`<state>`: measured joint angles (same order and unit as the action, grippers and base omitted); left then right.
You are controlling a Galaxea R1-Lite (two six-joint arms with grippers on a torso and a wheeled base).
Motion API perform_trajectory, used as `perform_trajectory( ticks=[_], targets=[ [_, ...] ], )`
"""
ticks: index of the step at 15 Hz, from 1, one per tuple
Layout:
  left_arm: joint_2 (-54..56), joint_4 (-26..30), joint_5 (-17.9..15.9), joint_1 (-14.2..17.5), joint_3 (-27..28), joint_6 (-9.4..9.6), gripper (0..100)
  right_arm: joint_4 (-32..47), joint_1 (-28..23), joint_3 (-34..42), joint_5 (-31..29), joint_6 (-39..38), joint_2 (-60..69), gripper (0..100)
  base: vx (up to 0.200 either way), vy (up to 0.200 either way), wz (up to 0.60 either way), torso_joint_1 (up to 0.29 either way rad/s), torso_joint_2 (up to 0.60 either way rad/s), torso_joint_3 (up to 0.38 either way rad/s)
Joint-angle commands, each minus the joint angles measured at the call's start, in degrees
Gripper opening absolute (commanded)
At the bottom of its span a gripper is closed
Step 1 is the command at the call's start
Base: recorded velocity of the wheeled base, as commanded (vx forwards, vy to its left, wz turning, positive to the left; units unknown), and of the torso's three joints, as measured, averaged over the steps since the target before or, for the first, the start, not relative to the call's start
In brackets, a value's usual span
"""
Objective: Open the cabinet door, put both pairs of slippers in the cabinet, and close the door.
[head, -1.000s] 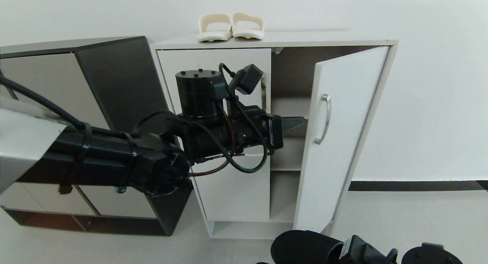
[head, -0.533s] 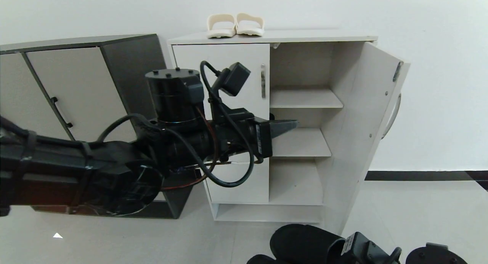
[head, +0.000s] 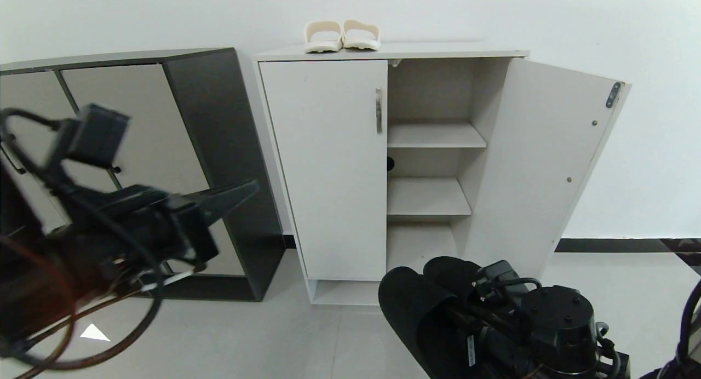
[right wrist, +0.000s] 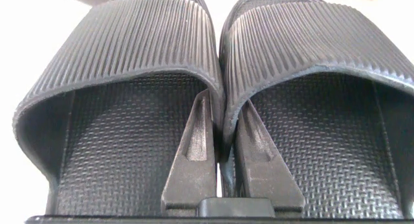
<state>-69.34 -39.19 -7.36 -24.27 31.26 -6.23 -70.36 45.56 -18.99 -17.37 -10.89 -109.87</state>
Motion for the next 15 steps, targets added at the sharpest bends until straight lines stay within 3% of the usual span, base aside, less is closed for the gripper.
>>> perform_trajectory(
  ticks=[1,3,4,6,8,10,12,15],
  targets=[
    [28.4,9.2,18.5,6.1,-15.3,2.8,0,0.1,-1.2,-1.3,-0.3,0.1,-1.8,0,0.0,0.0,0.0,0.0,0.0,0.0],
    [47.6,27.3,19.9,18.6,-19.8,3.07,0,0.1,-1.2,-1.4,-2.1,0.1,-1.9,0,0.0,0.0,0.0,0.0,0.0,0.0],
    [54.8,34.6,19.6,21.7,-20.4,3.5,0,0.1,-1.1,-1.4,-2.5,0.1,-2.0,0,0.0,0.0,0.0,0.0,0.0,0.0],
    [67.1,44.3,17.1,23.4,-21.0,4.91,0,0.1,-1.1,-1.1,-2.6,0.0,-1.9,0,0.0,0.0,0.0,0.0,0.0,0.0],
    [69.3,43.9,11.0,24.3,-25.1,5.97,0,0.1,-0.9,-1.0,-2.6,0.0,-2.0,0,0.0,0.0,0.0,0.0,0.0,0.0],
    [69.3,39.0,9.8,24.2,-31.3,8.95,0,0.0,-0.2,-0.8,-2.7,0.0,-1.9,0,0.0,0.0,0.0,0.0,0.0,0.0],
    [69.3,39.2,7.9,24.3,-31.3,8.08,0,-0.6,-0.1,-0.7,-3.0,-0.1,-1.7,0,0.0,0.0,0.0,0.0,0.0,0.0],
    [69.3,39.4,6.5,24.3,-31.3,8.87,0,-0.4,0.1,-1.3,-4.4,0.2,-2.0,0,0.0,0.0,0.0,0.0,0.0,0.0]
  ],
)
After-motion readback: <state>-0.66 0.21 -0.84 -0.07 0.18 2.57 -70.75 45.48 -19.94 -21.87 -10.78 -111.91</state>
